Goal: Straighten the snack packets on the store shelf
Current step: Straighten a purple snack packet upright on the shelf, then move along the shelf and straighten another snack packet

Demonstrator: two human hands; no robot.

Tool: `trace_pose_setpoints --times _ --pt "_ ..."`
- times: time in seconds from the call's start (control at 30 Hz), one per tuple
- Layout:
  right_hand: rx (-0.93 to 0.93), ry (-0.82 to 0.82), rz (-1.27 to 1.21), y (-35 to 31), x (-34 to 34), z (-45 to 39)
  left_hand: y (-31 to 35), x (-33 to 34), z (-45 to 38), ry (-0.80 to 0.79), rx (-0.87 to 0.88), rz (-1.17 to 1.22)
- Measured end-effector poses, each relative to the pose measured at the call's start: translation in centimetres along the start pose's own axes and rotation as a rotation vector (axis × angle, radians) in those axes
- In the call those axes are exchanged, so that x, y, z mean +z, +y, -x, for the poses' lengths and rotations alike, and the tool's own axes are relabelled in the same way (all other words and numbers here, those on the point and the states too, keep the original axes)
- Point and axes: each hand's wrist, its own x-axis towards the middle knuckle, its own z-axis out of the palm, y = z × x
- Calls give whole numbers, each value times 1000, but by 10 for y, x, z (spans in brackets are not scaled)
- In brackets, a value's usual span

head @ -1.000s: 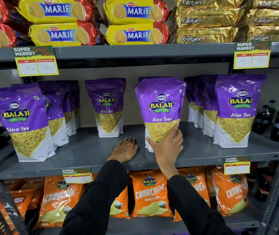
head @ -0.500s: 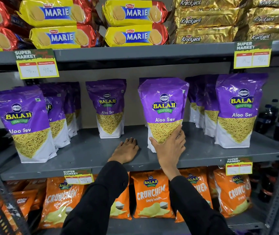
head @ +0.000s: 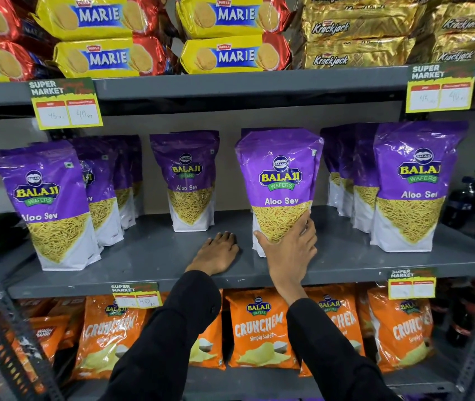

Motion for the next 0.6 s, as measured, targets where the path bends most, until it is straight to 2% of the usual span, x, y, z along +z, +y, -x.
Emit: trace_pose_setpoints --times 0.2,0.33,0.47,0.6 --pt "-8 8 -19 0 2 1 0 -2 3 -7 -12 13" --pt "-16 -3 -124 3 -8 8 0 -4 9 43 -48 114" --pt "-226 86 -346 7 -17 42 -10 0 27 147 -124 162" --pt "-417 -58 -539 -15 -12 72 -43 1 49 166 -157 171"
